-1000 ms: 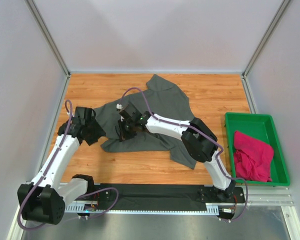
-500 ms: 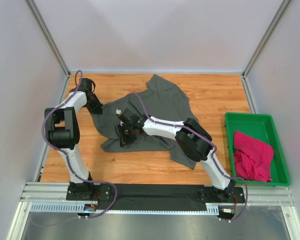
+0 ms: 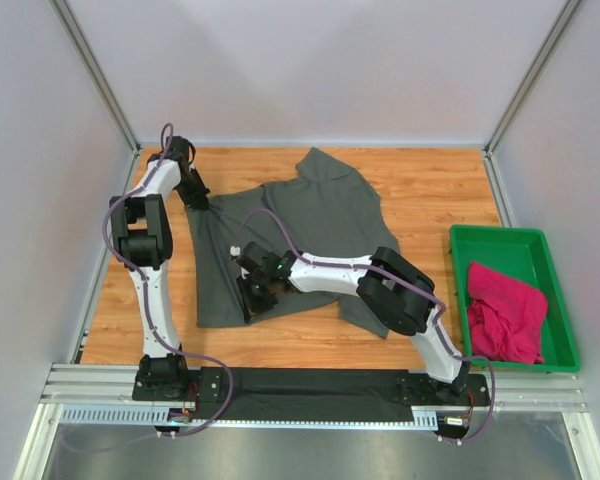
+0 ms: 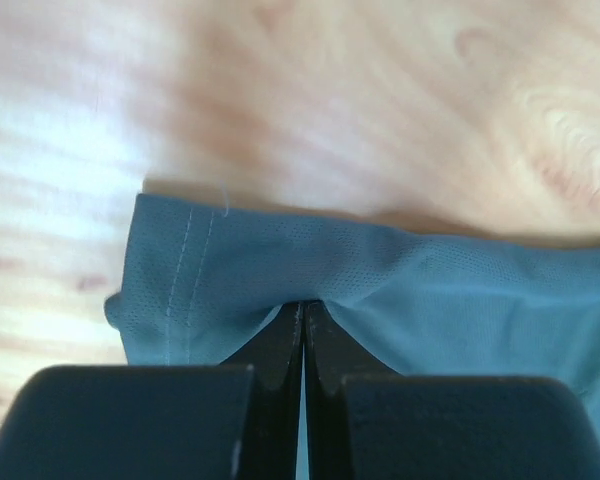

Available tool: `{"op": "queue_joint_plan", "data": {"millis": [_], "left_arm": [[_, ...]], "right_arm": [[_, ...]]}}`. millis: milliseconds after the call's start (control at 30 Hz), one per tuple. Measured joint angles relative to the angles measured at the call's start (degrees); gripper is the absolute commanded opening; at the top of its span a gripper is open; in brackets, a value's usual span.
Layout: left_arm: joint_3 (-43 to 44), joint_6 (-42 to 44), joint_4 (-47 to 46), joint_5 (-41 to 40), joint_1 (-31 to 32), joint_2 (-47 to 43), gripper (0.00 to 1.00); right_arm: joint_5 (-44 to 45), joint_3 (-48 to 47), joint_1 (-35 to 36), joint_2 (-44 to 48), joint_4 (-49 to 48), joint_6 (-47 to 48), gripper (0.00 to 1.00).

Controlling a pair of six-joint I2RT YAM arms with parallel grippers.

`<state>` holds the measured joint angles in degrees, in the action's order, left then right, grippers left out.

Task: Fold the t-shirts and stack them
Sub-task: Flatten the tshirt out

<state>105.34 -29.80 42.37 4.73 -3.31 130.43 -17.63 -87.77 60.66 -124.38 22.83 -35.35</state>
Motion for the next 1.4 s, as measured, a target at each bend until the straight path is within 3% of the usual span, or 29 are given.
{"op": "queue_joint_plan", "data": {"millis": [100, 200, 233, 367, 500, 633, 767, 900, 1133, 1400], "left_arm": [[4.2, 1.6, 1.2, -0.3, 0.0, 2.1, 0.04], [9.3, 3.5, 4.7, -1.8, -0.3, 3.5, 0.19], [11.8, 4.0, 5.9, -2.2, -0.5, 3.8, 0.29], [12.8, 4.7, 7.0, -3.6, -0.6, -0.9, 0.44], [0.5, 4.2, 6.7, -5.7, -0.2, -15.9, 0.42], [-14.1, 2.6, 4.3, -5.3, 1.7, -31.7, 0.33], [-30.8, -0.2, 1.0, -4.5, 5.1, -41.4, 0.3], [-39.9, -1.8, 0.2, -3.5, 6.2, -40.2, 0.3], [-38.1, -1.1, -2.3, -5.3, 5.7, -26.5, 0.32], [-14.8, 4.1, 3.2, -6.5, 4.0, -10.1, 0.36]], "right_arm": [[0.1, 2.5, 0.7, 2.8, 2.3, 0.3, 0.05], [0.6, -1.4, -0.8, 3.3, 6.6, 1.1, 0.28], [1.1, -3.8, -2.2, 3.3, 8.0, 1.2, 0.37], [4.6, -10.5, -12.0, 5.8, 9.8, 1.5, 0.47], [12.2, -14.7, -25.6, 7.4, 11.1, 2.4, 0.46], [19.1, -17.6, -35.6, 5.2, 13.3, 4.3, 0.29], [22.0, -18.3, -39.1, 1.5, 13.4, 7.5, 0.18], [22.8, -18.3, -39.6, -2.2, 13.4, 10.4, 0.18], [22.4, -14.0, -41.9, -4.7, 12.8, 10.8, 0.18], [23.3, -6.3, -45.8, -0.2, 9.6, 10.1, 0.21]]}}
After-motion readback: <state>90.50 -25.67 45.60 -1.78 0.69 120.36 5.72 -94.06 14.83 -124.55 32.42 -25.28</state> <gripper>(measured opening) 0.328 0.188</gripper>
